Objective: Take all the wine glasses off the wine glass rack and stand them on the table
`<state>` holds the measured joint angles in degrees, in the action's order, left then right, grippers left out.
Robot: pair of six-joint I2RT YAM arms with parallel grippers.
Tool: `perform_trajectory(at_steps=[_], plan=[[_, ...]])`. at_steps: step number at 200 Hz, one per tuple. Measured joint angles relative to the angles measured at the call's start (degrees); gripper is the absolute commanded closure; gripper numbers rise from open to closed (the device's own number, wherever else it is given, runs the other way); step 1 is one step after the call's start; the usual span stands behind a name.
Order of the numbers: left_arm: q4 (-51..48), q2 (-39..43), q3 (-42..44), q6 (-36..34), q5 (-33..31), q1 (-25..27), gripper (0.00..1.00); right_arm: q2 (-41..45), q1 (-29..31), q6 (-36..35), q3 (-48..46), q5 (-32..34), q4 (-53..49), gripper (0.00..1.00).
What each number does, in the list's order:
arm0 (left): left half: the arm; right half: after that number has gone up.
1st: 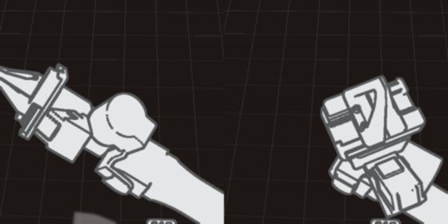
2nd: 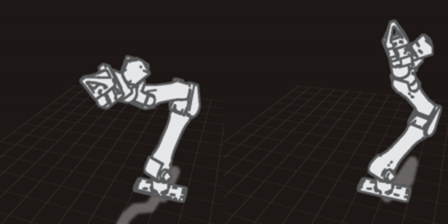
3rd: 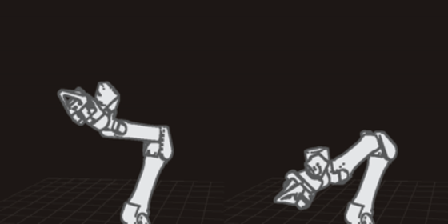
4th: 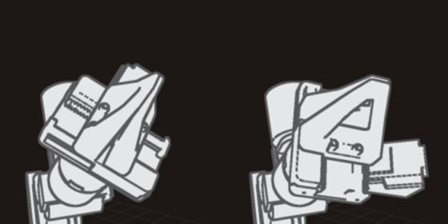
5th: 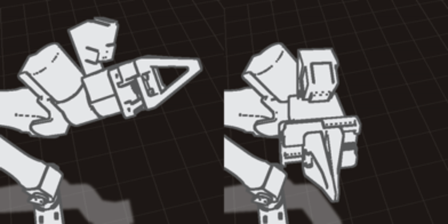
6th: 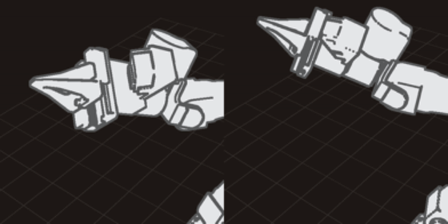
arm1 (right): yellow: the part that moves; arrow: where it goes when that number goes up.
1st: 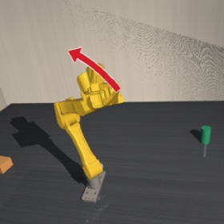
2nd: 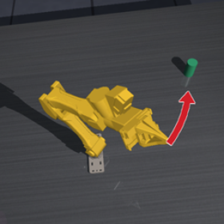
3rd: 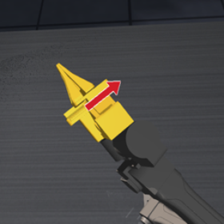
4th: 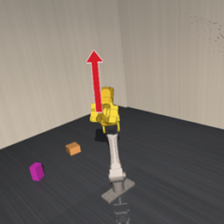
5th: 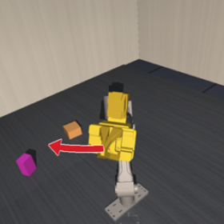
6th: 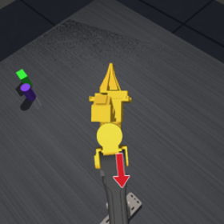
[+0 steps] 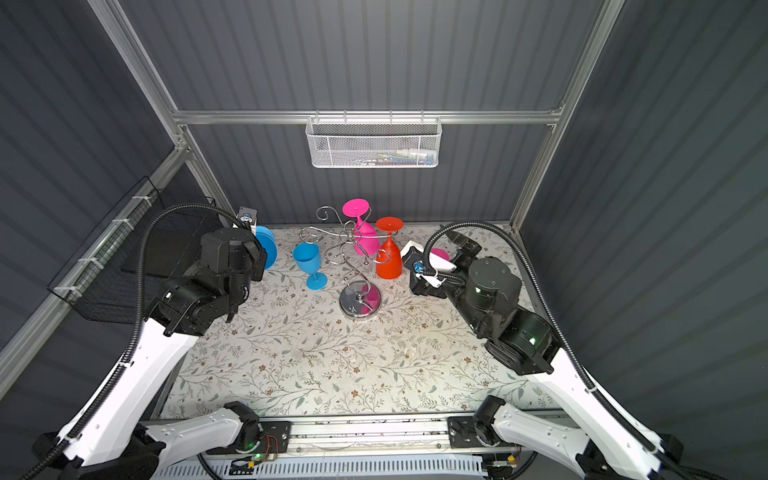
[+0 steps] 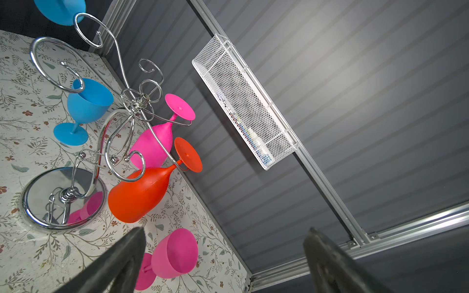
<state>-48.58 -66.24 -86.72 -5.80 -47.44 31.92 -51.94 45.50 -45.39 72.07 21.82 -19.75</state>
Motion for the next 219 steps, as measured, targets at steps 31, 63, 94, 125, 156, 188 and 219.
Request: perform_trajectory(at_steps=[31,63,94,125,156,188,219], plan=[[-6.5,-1.7,0.5,4.5,5.0,-1.6,1.0,0.1,0.0,0.1,-0.1,0.0,0.0,0.01],[-11.1,-2.2,1.3,7.3,13.2,-5.4,1.0,0.1,0.0,0.2,-0.1,0.0,0.0,0.01],[-13.9,-4.8,1.7,8.6,22.0,-8.5,1.0,0.3,0.0,0.4,-0.4,0.0,0.0,0.01],[-15.2,-7.3,3.6,9.1,29.6,-10.3,1.0,1.0,0.0,0.8,-1.1,0.0,-0.1,0.01],[-16.1,-10.4,4.5,9.1,35.0,-11.3,1.0,1.4,0.0,1.6,-1.2,0.0,-0.2,0.01],[-15.6,-12.8,5.7,9.1,38.8,-11.4,1.0,1.6,0.0,1.9,-1.2,0.1,-0.3,0.01],[-15.5,-14.5,7.5,9.0,41.0,-11.7,1.0,1.5,0.0,1.9,-1.2,0.1,-0.7,0.01]])
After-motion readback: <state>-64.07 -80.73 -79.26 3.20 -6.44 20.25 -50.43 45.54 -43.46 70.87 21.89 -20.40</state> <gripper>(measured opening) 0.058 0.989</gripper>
